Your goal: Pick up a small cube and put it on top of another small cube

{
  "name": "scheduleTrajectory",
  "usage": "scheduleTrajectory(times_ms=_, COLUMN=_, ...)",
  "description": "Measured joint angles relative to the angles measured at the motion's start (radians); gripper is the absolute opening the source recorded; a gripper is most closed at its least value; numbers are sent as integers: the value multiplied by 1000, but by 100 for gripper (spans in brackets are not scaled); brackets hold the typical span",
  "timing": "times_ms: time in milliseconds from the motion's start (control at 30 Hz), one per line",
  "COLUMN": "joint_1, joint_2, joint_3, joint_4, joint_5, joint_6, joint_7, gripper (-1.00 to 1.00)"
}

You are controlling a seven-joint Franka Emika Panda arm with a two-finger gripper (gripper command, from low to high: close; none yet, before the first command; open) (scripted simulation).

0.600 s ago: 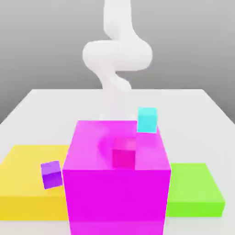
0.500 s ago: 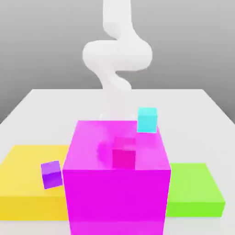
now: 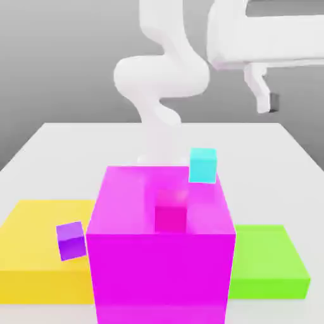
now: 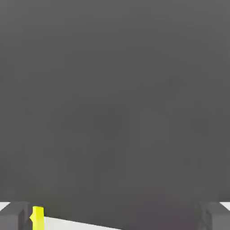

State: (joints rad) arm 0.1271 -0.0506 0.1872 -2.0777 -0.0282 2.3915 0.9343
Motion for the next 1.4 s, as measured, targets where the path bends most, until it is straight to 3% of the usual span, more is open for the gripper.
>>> scheduleTrajectory(times_ms=533, joint_1=216, joint_2=591, joint_3=25, joint_4=174, joint_5=-148, joint_6=63, joint_7=186, gripper=0)
scheduleTrajectory(times_ms=667, joint_1=255, joint_2=735, joint_3=-2, joint_4=213, joint_5=-177, joint_6=141, joint_7=211, gripper=0)
scheduleTrajectory(times_ms=700, joint_1=260, joint_2=761, joint_3=-8, joint_4=219, joint_5=-182, joint_6=160, joint_7=215, gripper=-100)
scheduleTrajectory(times_ms=933, joint_1=263, joint_2=761, joint_3=-10, joint_4=220, joint_5=-177, joint_6=161, joint_7=211, gripper=-100)
scheduleTrajectory(times_ms=1400, joint_1=64, joint_2=272, joint_3=-36, joint_4=26, joint_5=-54, joint_6=-123, joint_7=-66, gripper=-100)
